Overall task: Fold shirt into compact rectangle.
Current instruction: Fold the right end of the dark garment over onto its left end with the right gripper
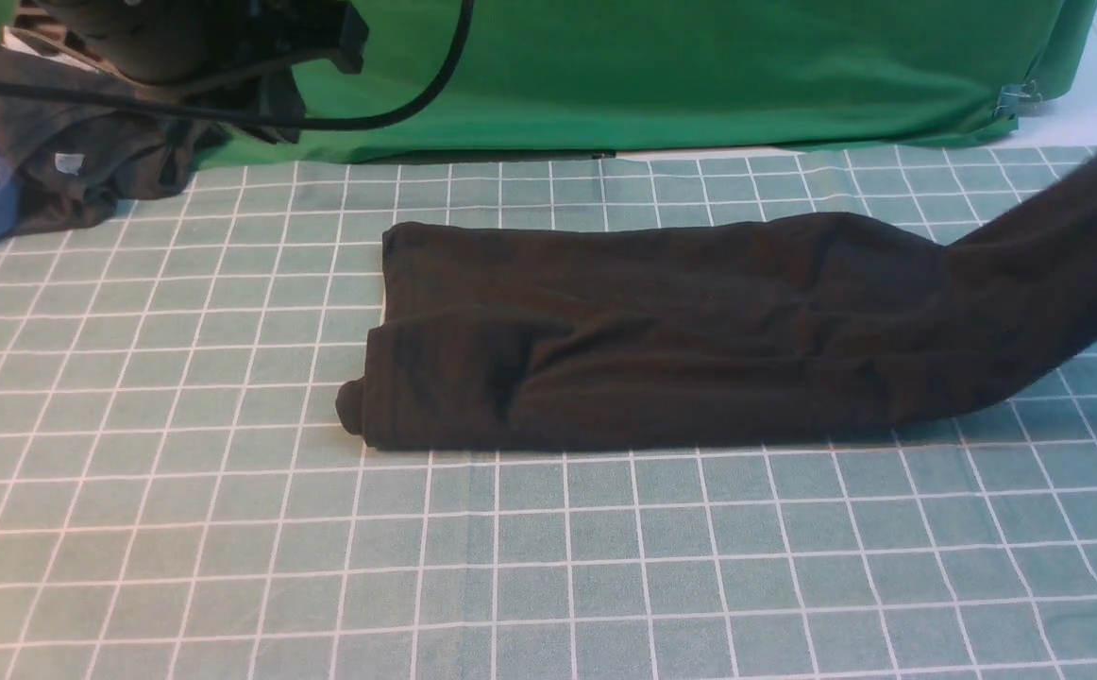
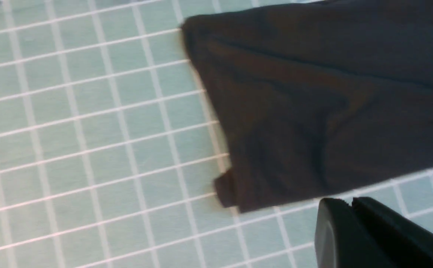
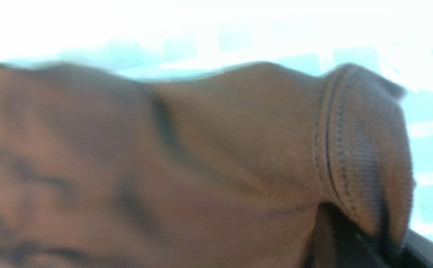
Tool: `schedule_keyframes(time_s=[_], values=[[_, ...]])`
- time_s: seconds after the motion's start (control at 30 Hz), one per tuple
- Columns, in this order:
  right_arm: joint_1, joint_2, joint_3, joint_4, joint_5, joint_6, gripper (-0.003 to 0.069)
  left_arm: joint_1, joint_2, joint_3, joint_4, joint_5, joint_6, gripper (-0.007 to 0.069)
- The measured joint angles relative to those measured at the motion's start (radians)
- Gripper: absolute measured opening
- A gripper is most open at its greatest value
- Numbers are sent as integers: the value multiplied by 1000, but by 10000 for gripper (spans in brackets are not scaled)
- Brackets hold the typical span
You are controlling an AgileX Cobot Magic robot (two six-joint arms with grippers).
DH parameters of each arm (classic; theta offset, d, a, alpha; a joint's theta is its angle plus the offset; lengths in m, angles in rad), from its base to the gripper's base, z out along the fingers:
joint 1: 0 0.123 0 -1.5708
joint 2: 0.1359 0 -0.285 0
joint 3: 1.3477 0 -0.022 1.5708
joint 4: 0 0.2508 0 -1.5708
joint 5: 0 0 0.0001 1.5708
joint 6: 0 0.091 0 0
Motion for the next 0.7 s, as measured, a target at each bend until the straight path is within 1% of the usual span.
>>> schedule_keyframes(time_s=[0.03,0.1,0.17,0.2,0.23,0.3,0.4,0.43,0.5,0.6,0.67,0.7], values=[[65,-6,-12,6,5,14,31,14,9,0,16,4,-7,7],[133,-7,-17,16,5,28,31,32,19,0,21,12,-8,7],[231,-6,-22,35,-3,51,31,76,39,3,23,21,-8,7],[241,-6,-22,35,-3,54,31,81,41,4,24,21,-8,7],[314,-3,-22,51,-19,68,31,120,49,17,24,21,-8,7],[412,5,-24,60,-59,90,31,176,50,50,16,20,-8,7],[518,21,-32,69,-118,129,31,249,47,110,-24,21,-1,7],[547,27,-33,76,-139,139,31,268,47,133,-38,21,8,7],[618,49,-33,105,-190,165,31,312,47,206,-106,18,47,7],[691,90,-33,156,-249,179,31,327,31,295,-193,-38,80,7],[730,119,-33,191,-281,185,31,330,6,360,-229,-104,94,7],[738,125,-33,198,-289,185,31,330,3,366,-232,-104,94,7]])
